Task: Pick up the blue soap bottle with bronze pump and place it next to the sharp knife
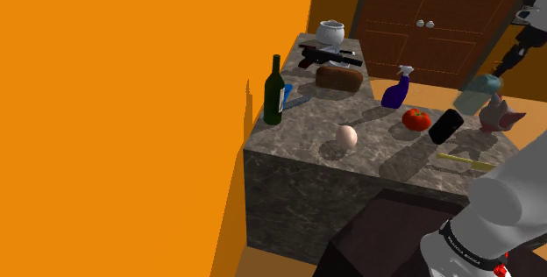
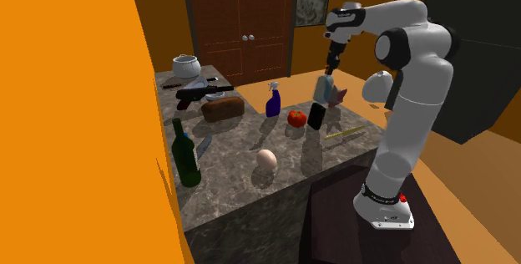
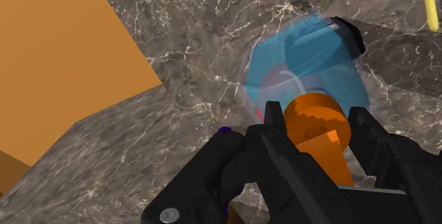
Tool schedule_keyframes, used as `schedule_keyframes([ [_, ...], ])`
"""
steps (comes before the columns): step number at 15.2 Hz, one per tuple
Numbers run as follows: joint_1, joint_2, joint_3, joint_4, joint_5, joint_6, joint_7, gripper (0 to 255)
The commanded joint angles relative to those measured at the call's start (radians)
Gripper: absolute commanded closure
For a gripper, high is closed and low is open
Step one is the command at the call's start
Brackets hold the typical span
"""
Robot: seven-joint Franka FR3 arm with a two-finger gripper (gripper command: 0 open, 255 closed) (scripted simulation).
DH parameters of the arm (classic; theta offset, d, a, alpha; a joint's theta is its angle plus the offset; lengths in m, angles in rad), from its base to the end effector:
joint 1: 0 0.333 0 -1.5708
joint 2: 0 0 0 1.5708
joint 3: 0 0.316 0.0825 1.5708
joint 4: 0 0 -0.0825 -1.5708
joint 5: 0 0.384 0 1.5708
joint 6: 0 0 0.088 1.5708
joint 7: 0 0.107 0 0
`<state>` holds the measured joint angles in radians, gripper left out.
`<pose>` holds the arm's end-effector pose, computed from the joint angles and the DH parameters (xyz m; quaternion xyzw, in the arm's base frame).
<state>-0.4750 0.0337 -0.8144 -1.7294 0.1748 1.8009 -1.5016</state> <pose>0.1794 -0.5474 0.5570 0.9931 0.0883 0.0764 0.0111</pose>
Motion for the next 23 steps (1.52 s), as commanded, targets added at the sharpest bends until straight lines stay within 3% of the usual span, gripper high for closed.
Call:
schedule_keyframes([
  [1,-0.038,0.074,-0.028,0.046,0.057,-0.015,-0.076,255],
  [8,-0.244,0.318,-0.043,0.242,0.244,-0.083,-0.287,255],
  [23,-0.228,0.343,-0.024,0.068,0.278,0.100,-0.335,255],
])
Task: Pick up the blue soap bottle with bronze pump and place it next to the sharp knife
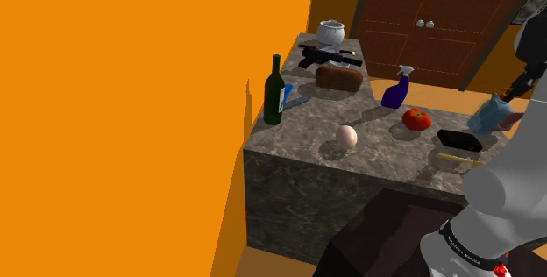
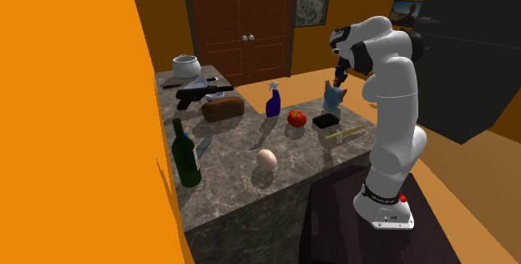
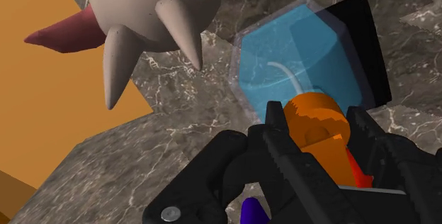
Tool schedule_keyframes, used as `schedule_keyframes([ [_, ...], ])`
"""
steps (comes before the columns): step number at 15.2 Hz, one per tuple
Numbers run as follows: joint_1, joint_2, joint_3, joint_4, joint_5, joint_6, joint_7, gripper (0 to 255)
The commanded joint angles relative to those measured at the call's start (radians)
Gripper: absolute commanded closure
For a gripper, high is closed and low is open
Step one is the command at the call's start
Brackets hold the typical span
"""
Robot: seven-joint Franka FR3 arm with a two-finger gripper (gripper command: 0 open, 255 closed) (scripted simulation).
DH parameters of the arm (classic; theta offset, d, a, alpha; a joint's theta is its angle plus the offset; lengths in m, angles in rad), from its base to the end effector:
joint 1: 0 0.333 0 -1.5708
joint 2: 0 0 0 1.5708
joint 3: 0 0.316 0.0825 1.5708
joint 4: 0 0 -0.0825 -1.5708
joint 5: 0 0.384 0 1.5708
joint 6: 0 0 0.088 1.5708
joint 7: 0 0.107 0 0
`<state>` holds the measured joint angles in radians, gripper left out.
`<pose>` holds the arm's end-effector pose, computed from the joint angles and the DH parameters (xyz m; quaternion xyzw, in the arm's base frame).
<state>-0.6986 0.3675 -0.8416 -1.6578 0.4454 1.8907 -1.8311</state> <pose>0.1079 -0.6308 0.4538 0.9931 0.0901 0.0748 0.0082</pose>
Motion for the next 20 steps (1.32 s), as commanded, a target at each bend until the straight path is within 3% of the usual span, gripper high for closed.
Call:
schedule_keyframes([
  [1,-0.004,0.012,0.005,-0.013,0.012,0.021,-0.010,255],
  [5,-0.007,0.030,0.014,-0.048,0.031,0.066,-0.028,255],
  [13,-0.006,0.030,0.013,-0.048,0.031,0.065,-0.028,255],
  [14,-0.005,0.029,0.013,-0.049,0.031,0.066,-0.027,0],
  [20,-0.006,0.018,0.006,-0.029,0.019,0.039,-0.020,0],
])
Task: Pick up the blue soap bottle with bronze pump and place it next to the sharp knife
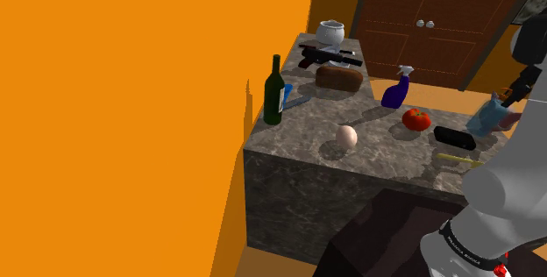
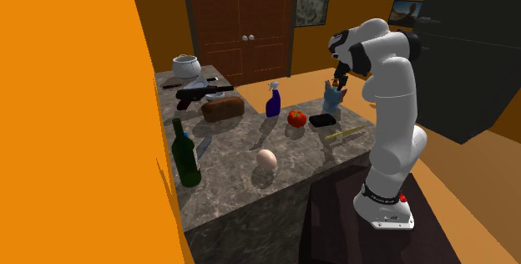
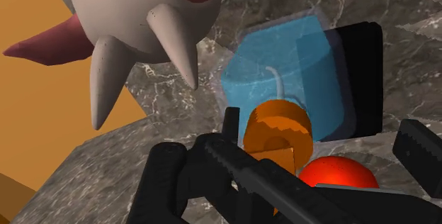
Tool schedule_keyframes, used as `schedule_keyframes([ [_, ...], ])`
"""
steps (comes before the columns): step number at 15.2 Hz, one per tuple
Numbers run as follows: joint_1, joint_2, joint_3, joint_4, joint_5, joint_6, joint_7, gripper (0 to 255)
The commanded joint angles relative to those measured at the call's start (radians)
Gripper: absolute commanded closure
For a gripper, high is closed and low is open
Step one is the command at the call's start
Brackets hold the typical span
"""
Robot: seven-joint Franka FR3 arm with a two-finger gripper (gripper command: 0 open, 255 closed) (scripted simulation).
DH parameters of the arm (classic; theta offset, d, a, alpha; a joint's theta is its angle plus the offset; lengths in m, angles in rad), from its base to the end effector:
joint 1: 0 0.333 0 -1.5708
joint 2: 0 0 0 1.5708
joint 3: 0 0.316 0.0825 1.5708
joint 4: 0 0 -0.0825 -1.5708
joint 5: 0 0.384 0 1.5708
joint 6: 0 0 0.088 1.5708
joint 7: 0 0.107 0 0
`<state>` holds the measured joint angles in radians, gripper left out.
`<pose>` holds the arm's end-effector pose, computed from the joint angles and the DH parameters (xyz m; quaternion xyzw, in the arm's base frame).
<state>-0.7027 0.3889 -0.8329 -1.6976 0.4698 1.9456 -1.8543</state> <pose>0.1067 -0.6320 0.4288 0.9931 0.0899 0.0751 0.0102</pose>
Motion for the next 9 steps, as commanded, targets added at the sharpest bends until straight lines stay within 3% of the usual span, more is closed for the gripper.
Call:
schedule_keyframes([
  [1,-0.002,-0.014,-0.009,0.031,-0.016,-0.043,0.010,0],
  [3,-0.006,-0.029,-0.018,0.072,-0.033,-0.094,0.022,0],
  [9,-0.006,-0.029,-0.018,0.072,-0.033,-0.094,0.022,0],
])
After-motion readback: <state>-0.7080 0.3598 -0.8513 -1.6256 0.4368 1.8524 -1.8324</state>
